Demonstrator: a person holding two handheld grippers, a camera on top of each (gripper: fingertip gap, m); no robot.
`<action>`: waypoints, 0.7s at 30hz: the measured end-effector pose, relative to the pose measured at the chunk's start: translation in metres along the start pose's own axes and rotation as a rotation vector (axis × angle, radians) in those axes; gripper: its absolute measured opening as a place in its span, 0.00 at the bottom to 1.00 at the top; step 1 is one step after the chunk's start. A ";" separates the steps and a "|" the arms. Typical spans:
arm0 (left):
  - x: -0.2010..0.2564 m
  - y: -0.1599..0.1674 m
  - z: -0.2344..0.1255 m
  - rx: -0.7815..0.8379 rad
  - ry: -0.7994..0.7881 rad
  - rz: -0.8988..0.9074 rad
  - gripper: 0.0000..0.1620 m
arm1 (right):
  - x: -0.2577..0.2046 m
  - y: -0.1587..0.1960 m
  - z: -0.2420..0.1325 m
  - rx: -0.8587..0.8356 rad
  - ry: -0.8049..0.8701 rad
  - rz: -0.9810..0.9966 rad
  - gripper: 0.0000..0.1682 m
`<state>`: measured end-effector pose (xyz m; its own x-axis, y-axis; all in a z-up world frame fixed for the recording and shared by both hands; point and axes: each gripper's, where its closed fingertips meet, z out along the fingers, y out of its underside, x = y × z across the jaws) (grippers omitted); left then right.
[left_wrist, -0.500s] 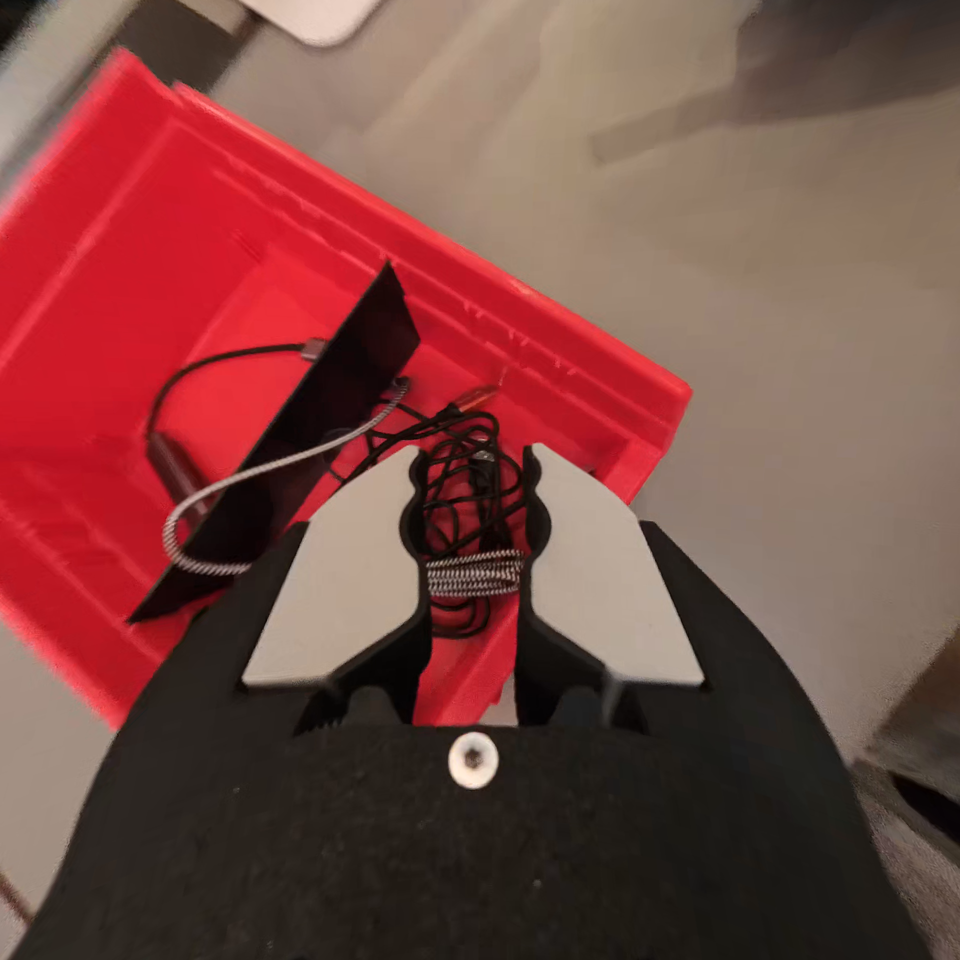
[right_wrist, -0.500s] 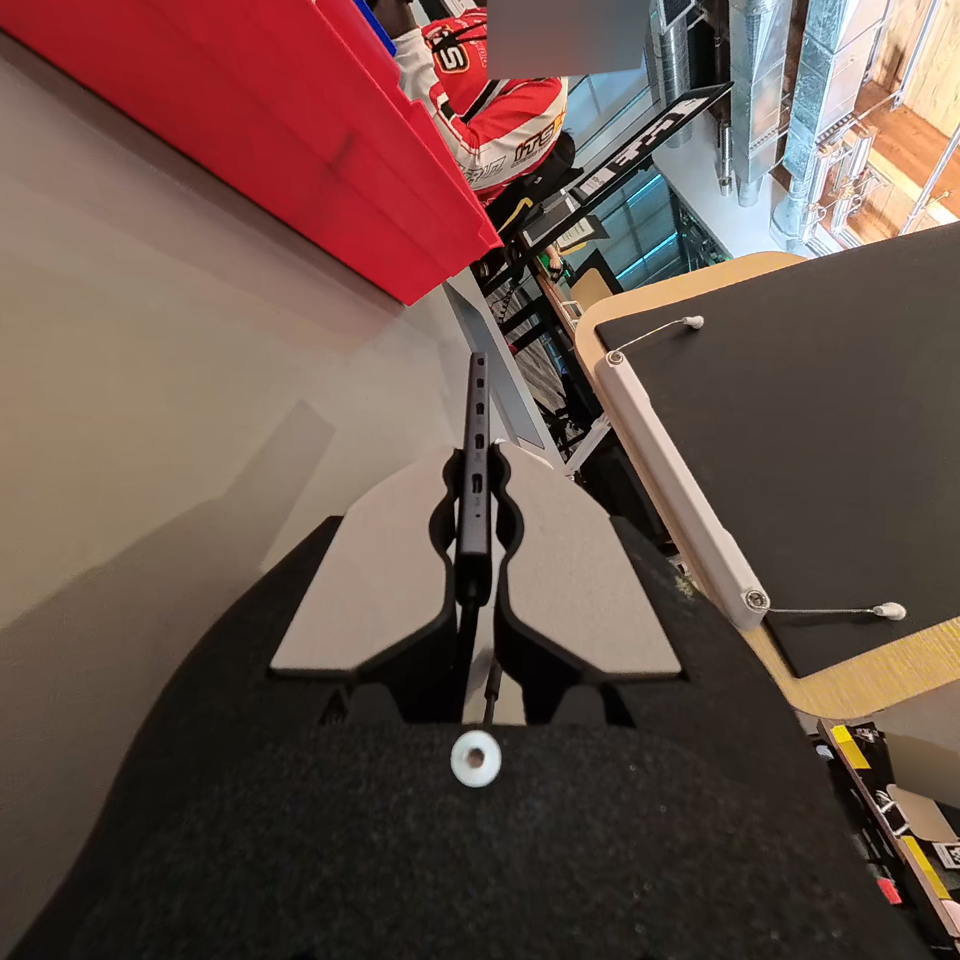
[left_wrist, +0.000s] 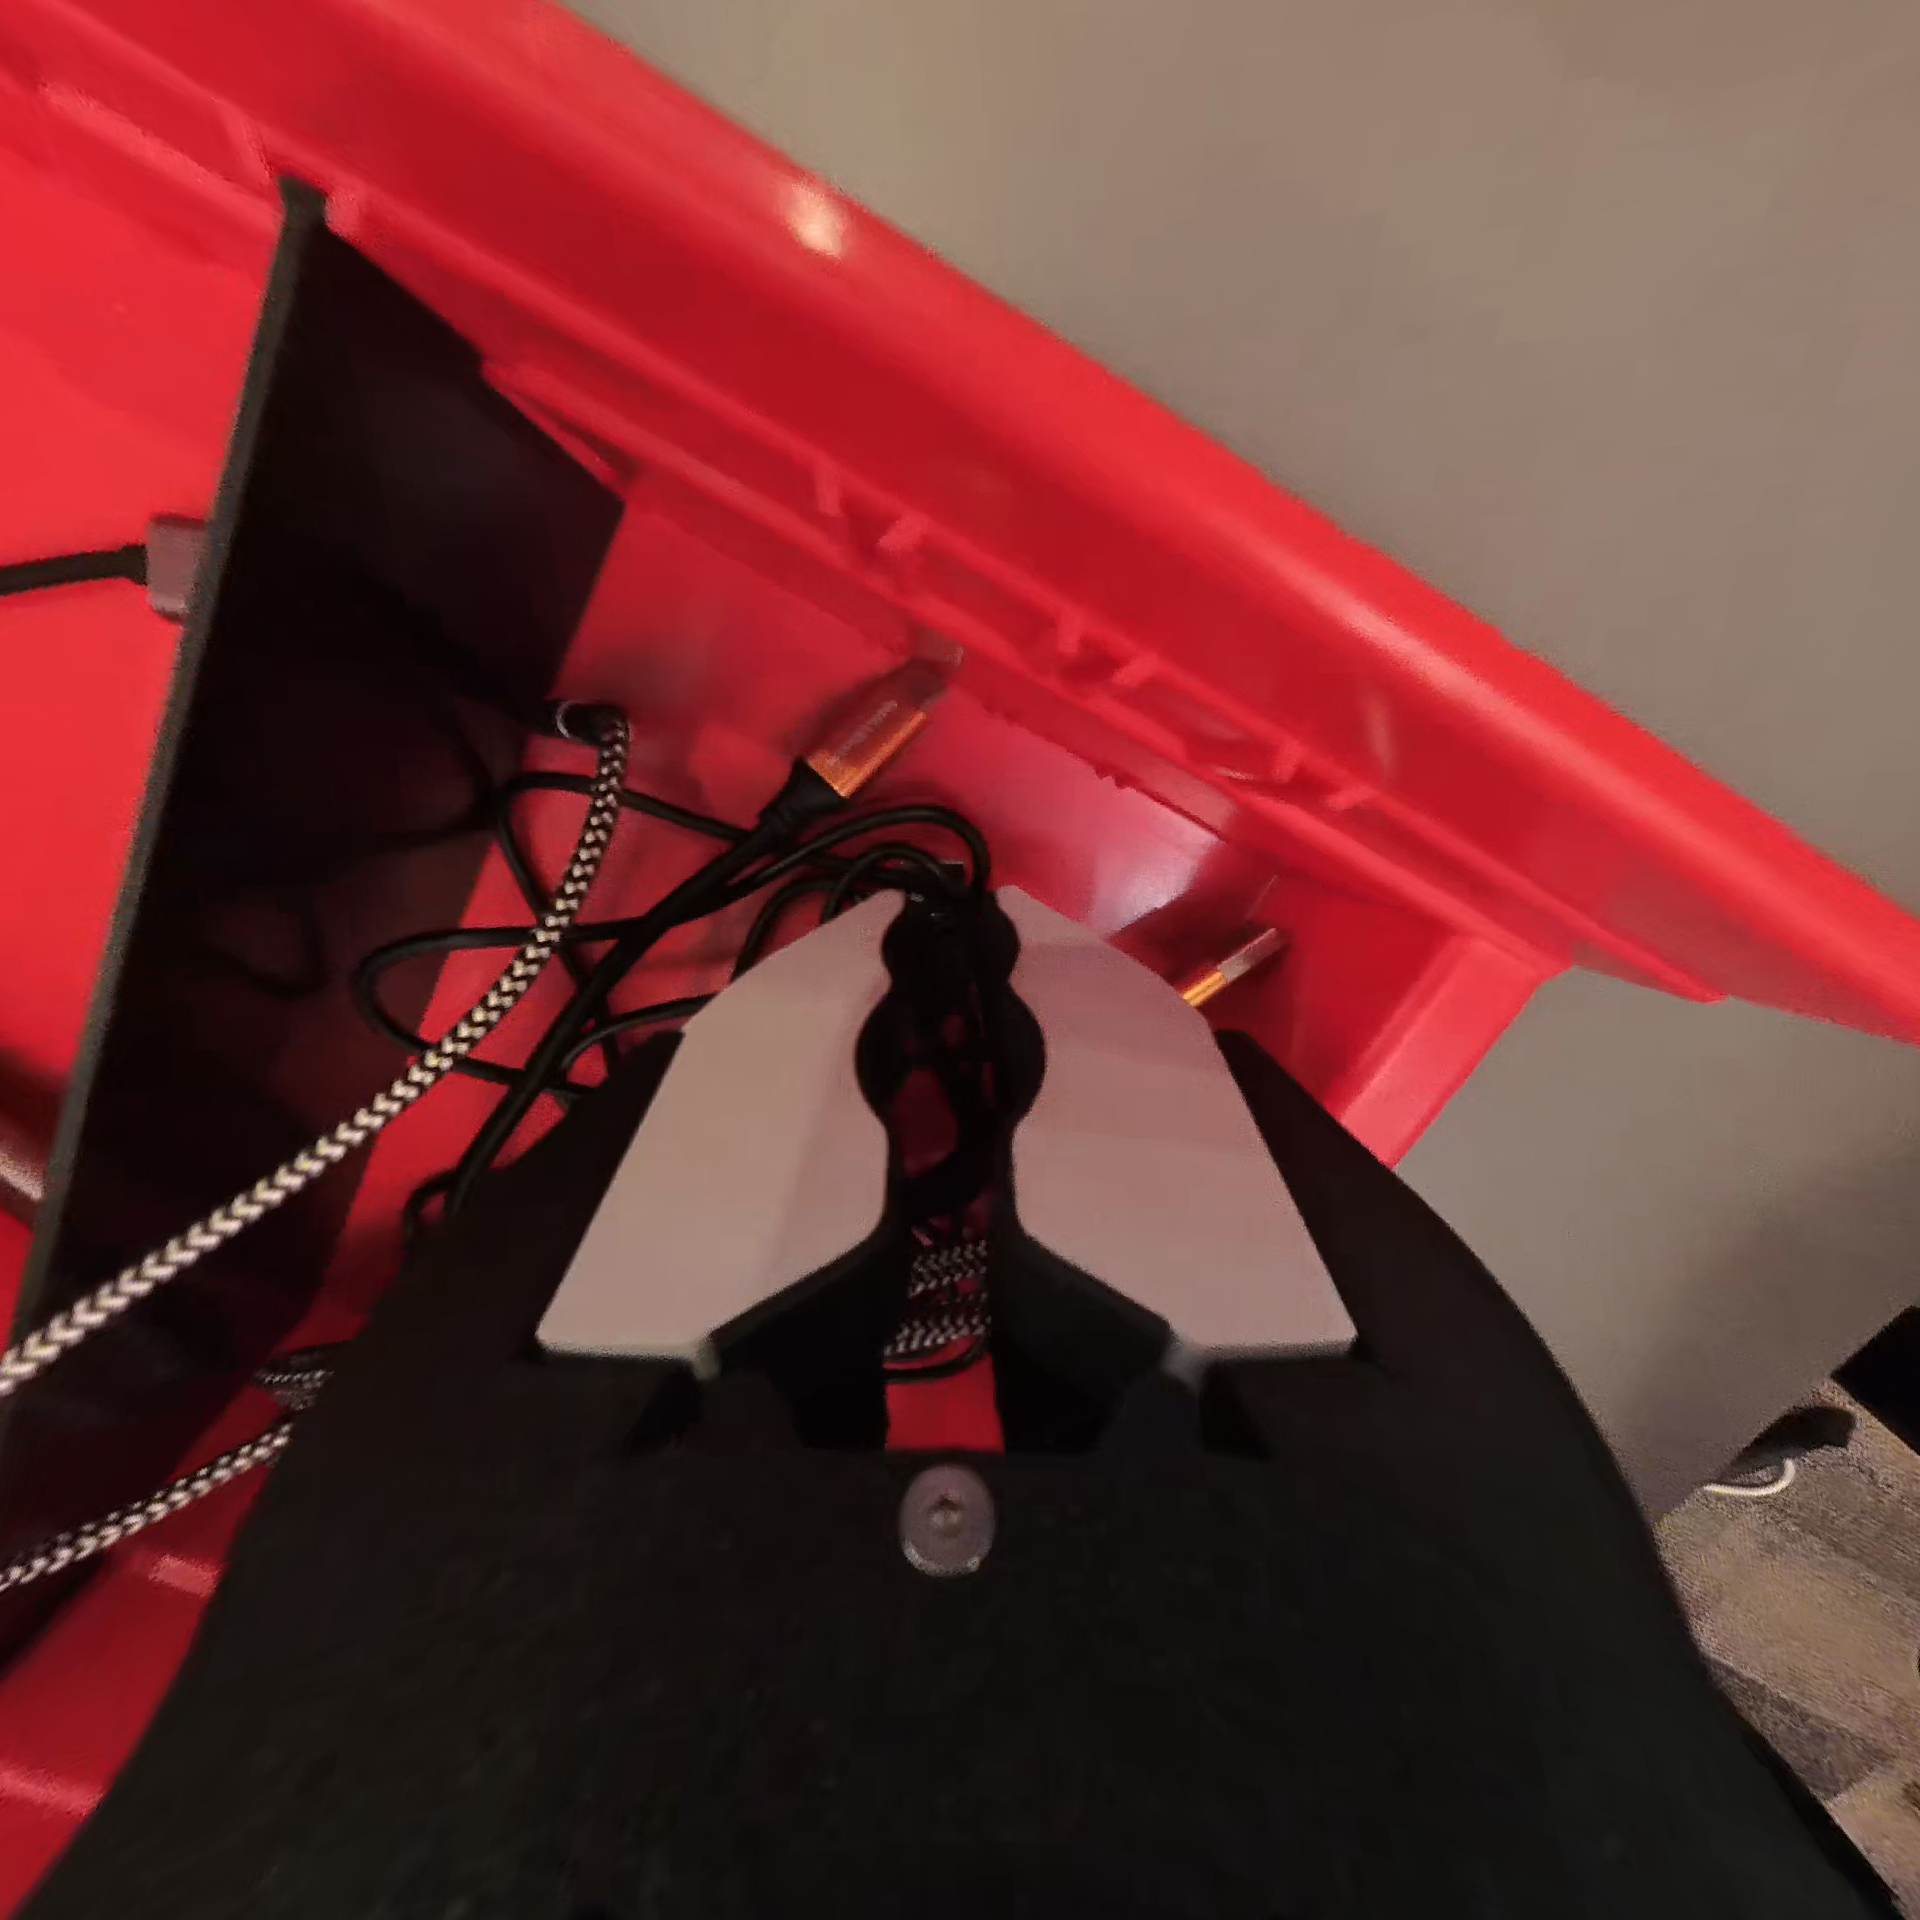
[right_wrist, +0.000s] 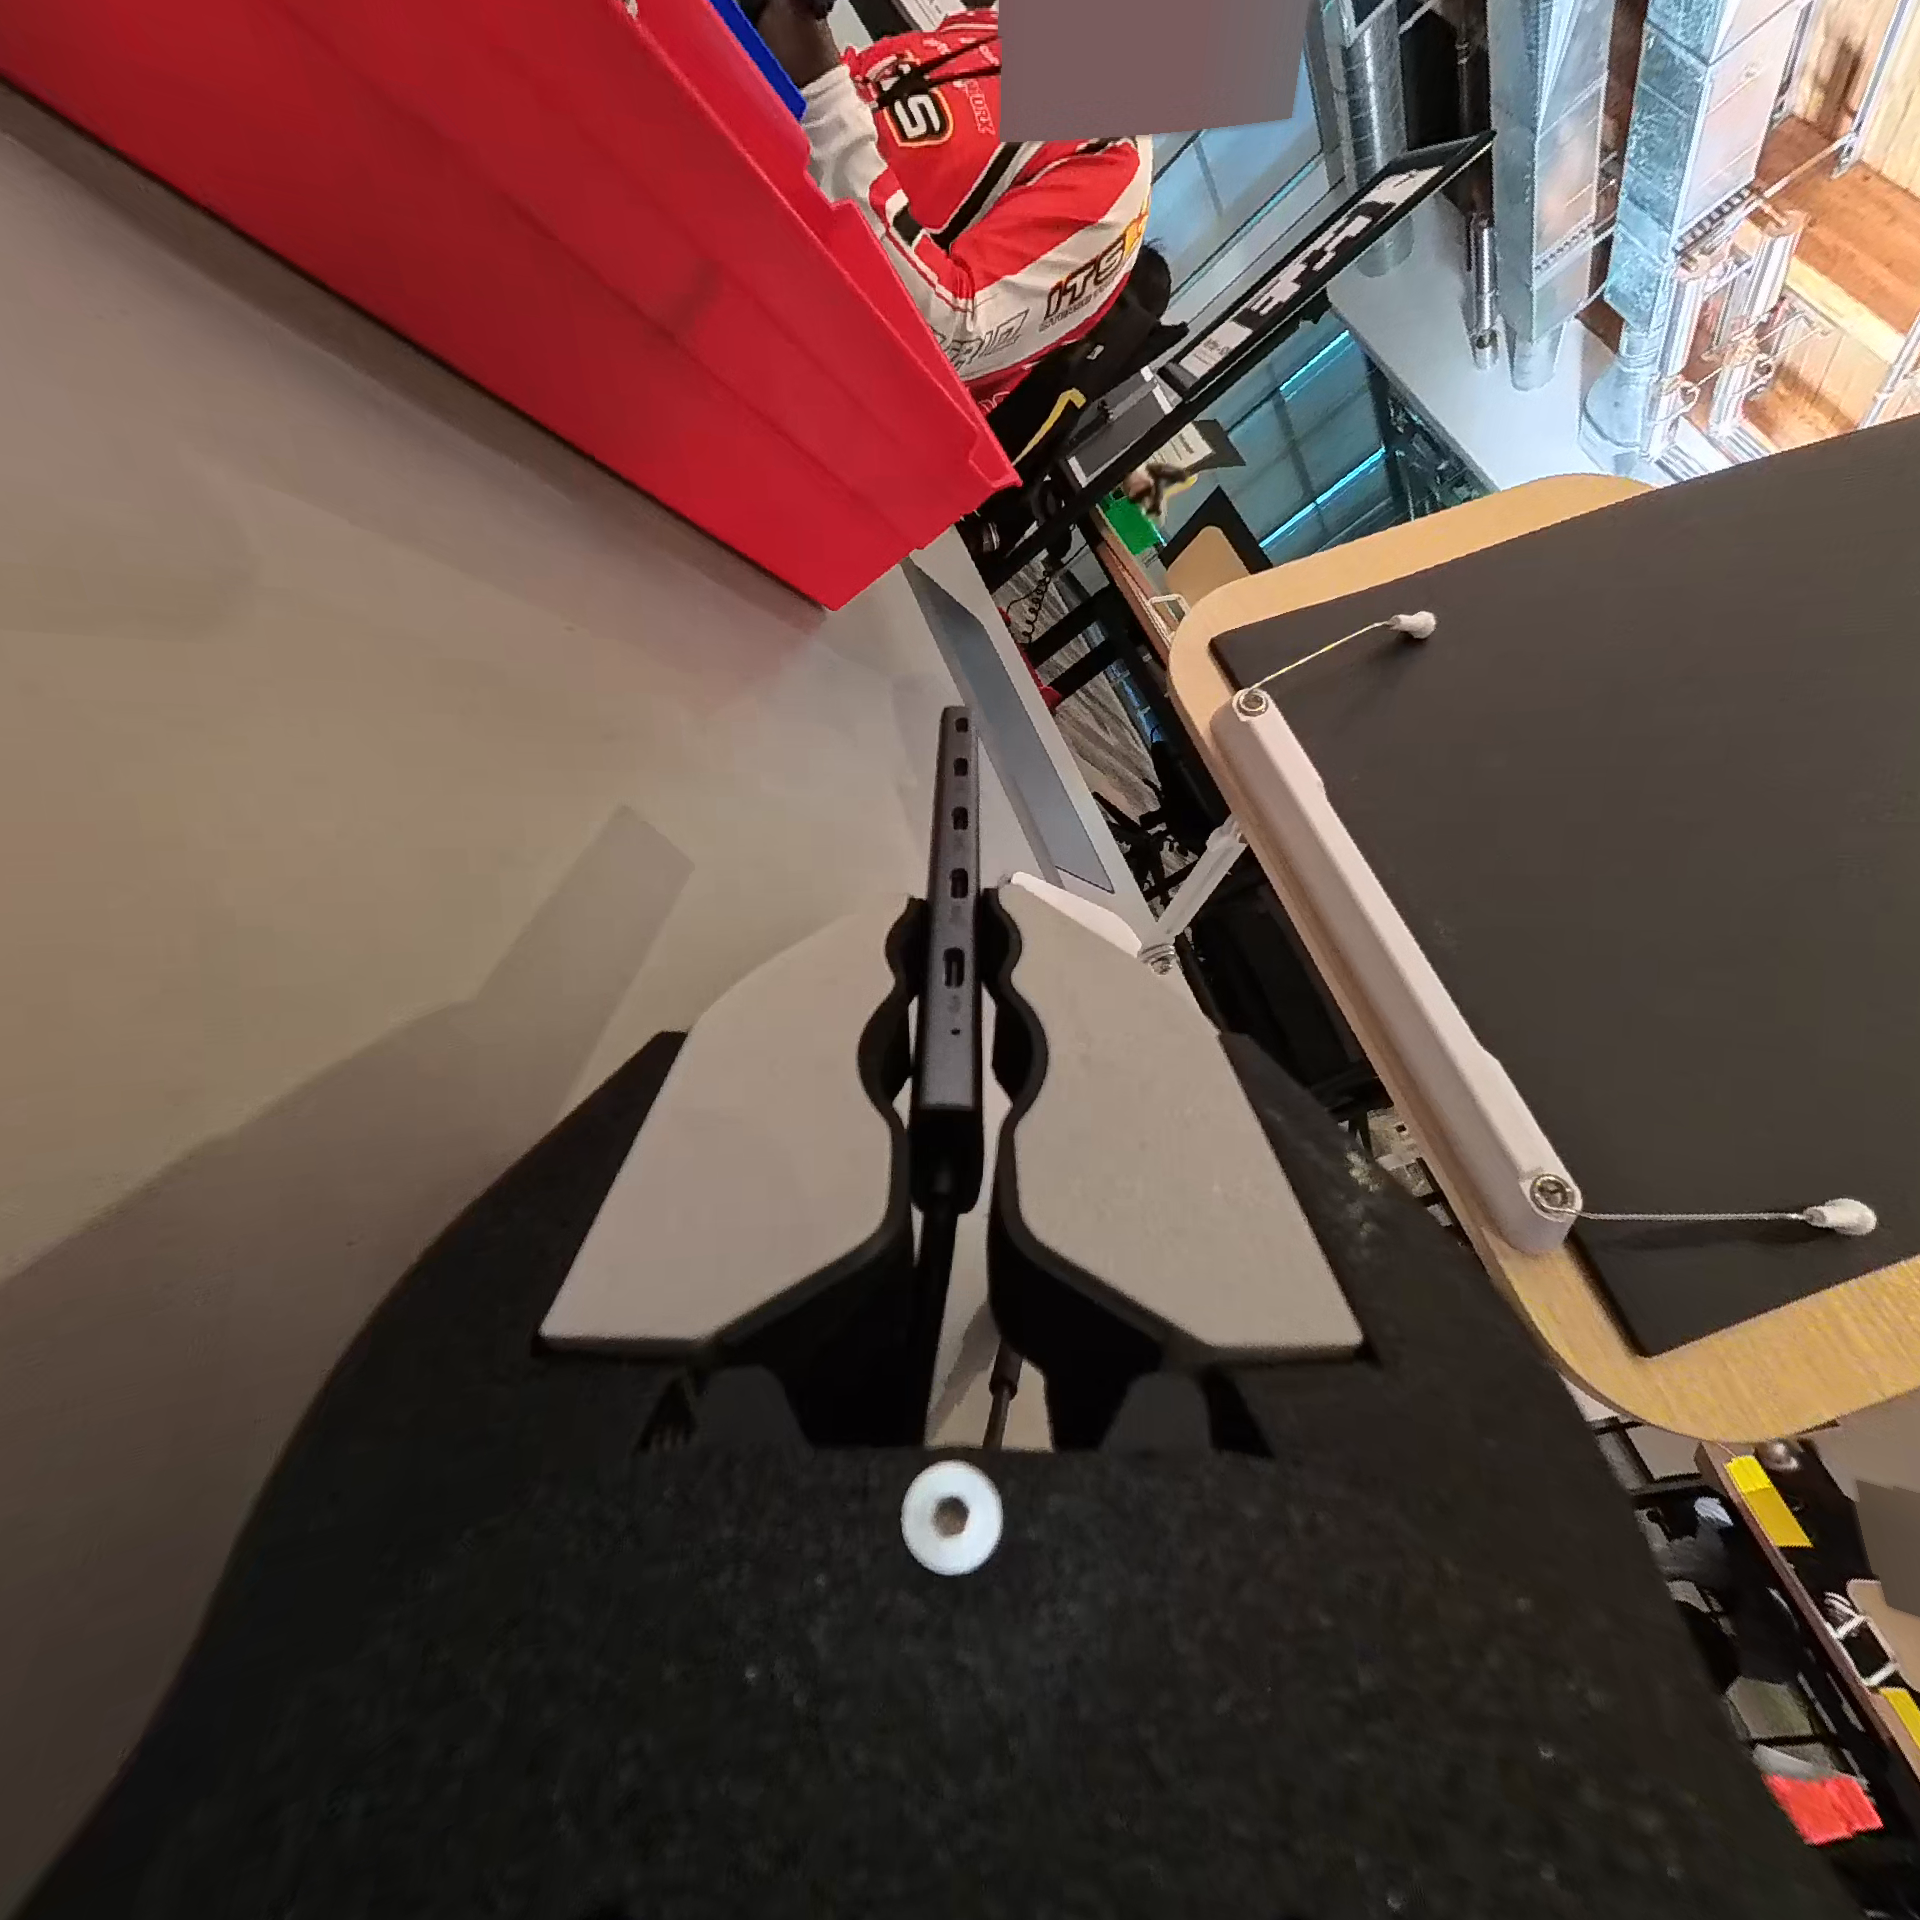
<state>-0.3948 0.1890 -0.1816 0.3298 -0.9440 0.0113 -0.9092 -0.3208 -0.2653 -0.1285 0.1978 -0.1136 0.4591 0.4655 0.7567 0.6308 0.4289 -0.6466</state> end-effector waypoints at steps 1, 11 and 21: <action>-0.001 0.000 -0.003 0.005 -0.010 0.002 0.05 | 0.000 0.000 0.000 0.000 -0.002 -0.001 0.06; -0.024 -0.010 -0.105 0.504 -0.061 -0.182 0.01 | 0.000 -0.001 -0.001 0.003 0.004 -0.002 0.06; -0.017 -0.037 -0.168 0.974 0.132 -0.325 0.01 | 0.003 0.000 -0.003 0.000 0.024 0.003 0.06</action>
<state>-0.4099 0.2042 -0.0101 0.4390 -0.8426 0.3120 -0.1618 -0.4157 -0.8950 -0.1253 0.1969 -0.1105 0.4757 0.4483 0.7568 0.6291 0.4278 -0.6489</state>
